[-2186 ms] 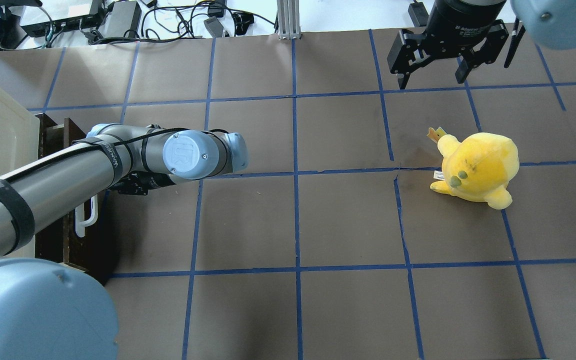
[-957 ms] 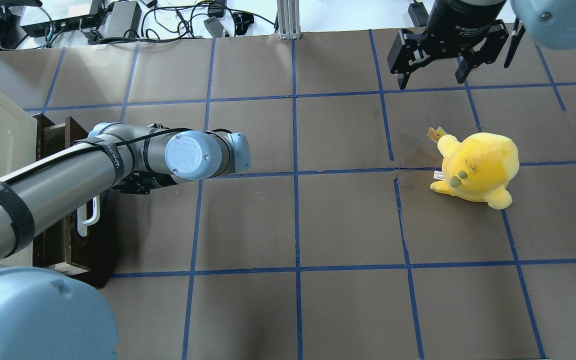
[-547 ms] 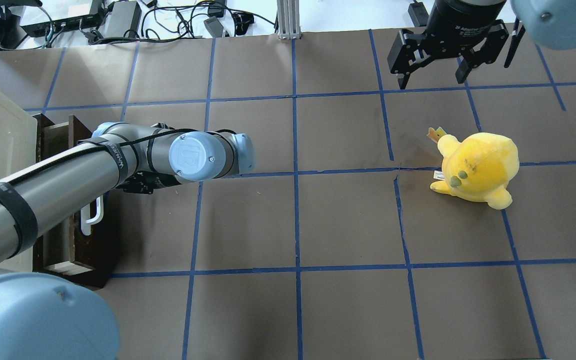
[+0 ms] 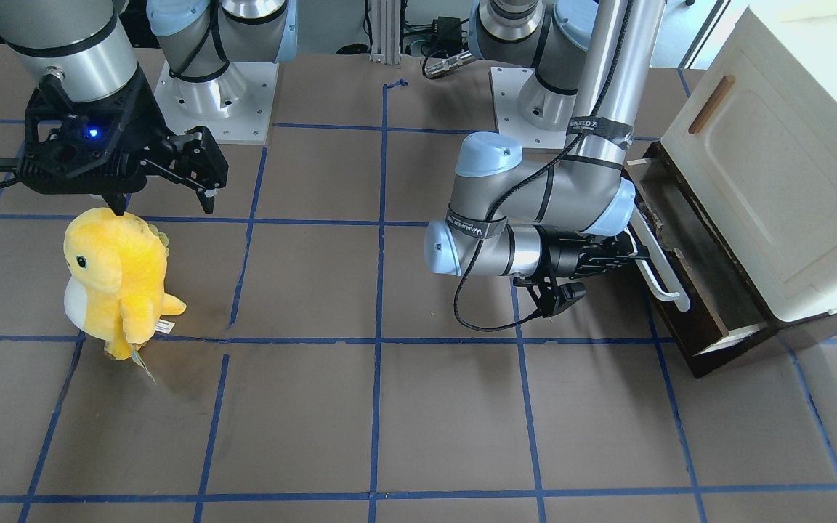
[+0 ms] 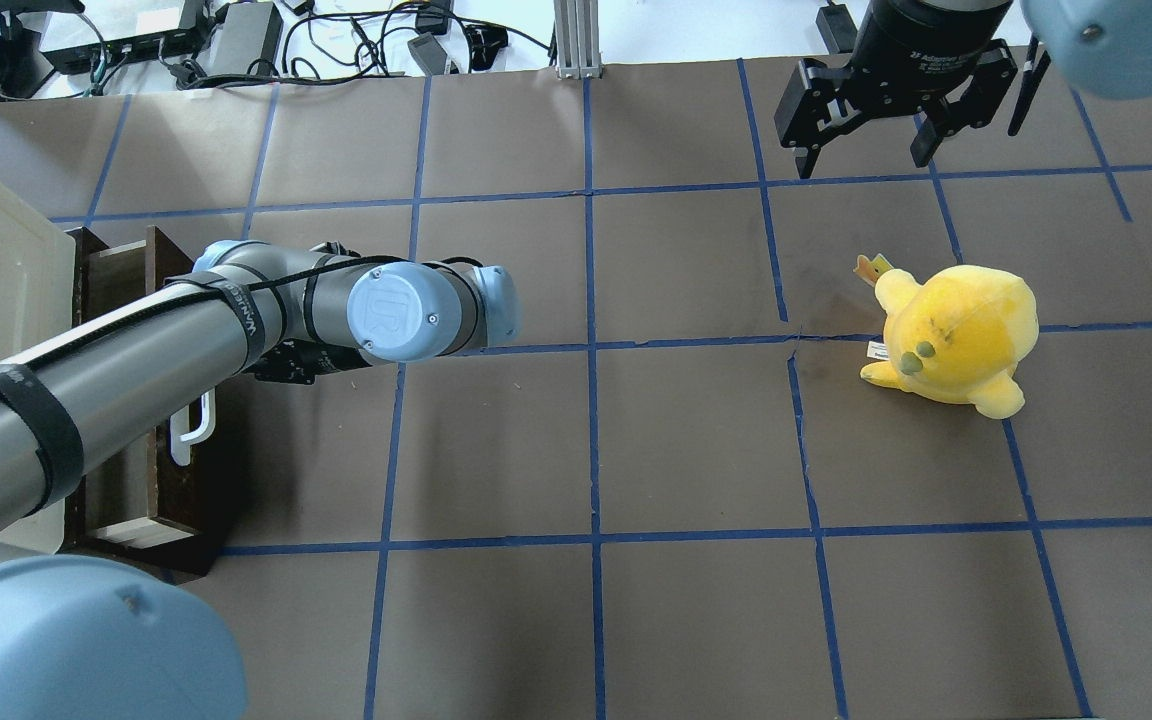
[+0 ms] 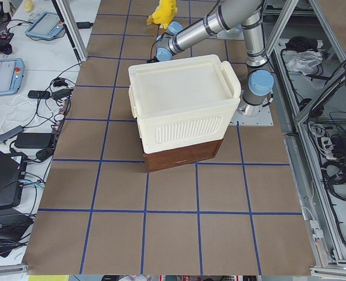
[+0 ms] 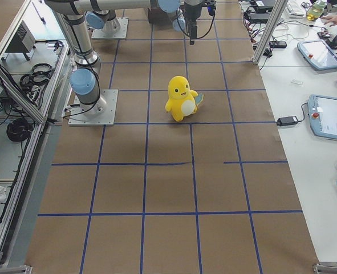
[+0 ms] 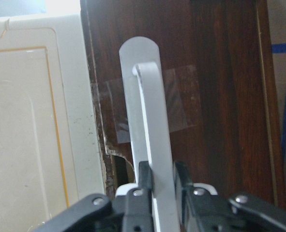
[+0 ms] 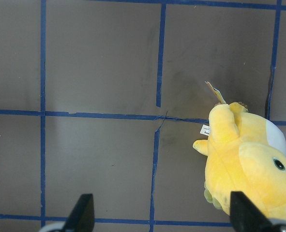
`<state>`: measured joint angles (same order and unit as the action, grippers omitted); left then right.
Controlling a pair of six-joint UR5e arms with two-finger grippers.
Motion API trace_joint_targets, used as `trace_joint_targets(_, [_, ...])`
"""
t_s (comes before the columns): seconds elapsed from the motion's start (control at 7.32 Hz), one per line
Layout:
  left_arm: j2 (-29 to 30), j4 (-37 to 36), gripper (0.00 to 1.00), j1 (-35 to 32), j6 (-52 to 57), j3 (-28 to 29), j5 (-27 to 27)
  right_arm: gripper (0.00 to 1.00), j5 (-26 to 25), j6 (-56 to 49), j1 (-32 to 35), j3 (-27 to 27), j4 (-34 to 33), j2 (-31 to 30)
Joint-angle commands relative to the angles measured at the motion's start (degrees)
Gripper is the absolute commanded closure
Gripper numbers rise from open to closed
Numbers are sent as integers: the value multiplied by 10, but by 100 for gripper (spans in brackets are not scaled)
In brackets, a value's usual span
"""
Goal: Pull drawer sideways
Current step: 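Keep pulling the handle with the left gripper to extend the drawer further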
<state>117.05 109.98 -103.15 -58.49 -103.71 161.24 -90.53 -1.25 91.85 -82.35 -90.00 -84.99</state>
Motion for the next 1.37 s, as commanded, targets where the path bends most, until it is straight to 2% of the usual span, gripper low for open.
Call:
trace_joint_targets(0.0, [0,0,85,-6,0,2,-4,0,0,0,0,0,0,0])
trace_joint_targets(1.23, [0,1,85,-20,0,4,-3,0,0,0,0,0,0,0])
